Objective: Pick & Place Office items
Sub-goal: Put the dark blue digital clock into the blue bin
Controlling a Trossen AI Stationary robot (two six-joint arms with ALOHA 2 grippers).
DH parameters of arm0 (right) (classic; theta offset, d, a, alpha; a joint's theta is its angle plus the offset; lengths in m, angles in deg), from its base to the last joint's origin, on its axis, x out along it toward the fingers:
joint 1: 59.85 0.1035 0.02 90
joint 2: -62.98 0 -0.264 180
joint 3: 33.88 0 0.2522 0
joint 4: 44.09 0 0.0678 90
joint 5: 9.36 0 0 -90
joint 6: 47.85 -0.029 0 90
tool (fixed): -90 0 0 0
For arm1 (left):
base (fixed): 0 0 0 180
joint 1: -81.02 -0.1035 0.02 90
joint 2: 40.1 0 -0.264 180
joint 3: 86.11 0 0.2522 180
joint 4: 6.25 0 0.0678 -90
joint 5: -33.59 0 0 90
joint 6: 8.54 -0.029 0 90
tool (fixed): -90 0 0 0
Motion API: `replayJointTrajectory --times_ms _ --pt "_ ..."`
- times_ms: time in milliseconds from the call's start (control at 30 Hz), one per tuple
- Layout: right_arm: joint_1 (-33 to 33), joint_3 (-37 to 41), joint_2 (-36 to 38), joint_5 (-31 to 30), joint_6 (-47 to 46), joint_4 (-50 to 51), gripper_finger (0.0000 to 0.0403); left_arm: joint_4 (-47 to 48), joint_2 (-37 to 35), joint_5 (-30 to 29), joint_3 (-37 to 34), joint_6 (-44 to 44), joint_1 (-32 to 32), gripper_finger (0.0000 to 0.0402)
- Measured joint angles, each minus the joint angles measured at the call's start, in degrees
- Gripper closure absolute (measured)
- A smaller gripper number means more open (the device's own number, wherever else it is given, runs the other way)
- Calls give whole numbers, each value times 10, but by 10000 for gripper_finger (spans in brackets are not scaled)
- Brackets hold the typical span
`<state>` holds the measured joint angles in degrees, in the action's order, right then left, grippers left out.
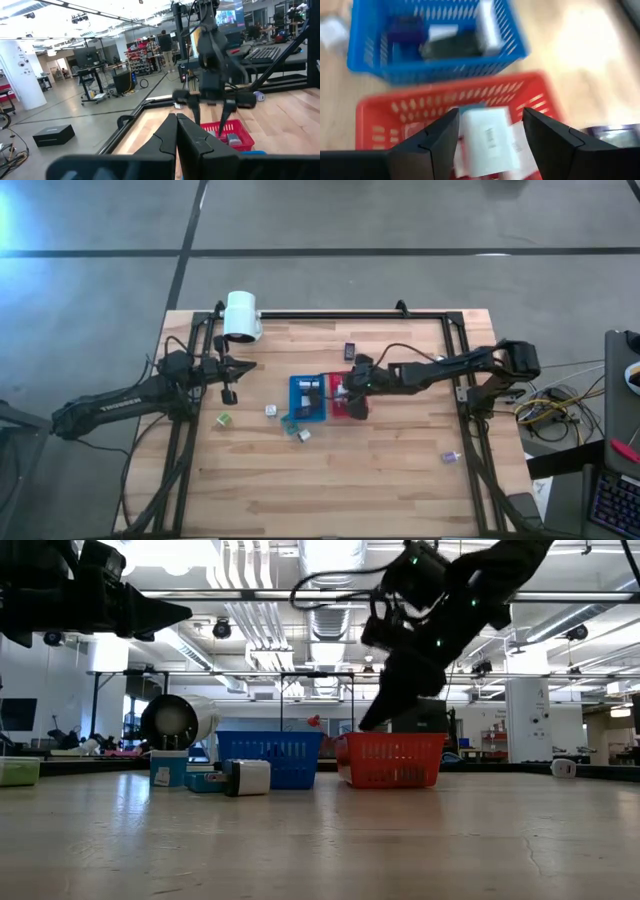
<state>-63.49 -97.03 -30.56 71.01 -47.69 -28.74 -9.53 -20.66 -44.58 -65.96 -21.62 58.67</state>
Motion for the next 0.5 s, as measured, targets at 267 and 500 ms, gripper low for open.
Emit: replayJointTrajectory --times_ms 267,500 --pt "27 44 132 -56 -6 -61 189 1 0 0 0 0 0 390" --pt "69 169 293 -58 58 -170 193 5 1 0 0 15 0 390"
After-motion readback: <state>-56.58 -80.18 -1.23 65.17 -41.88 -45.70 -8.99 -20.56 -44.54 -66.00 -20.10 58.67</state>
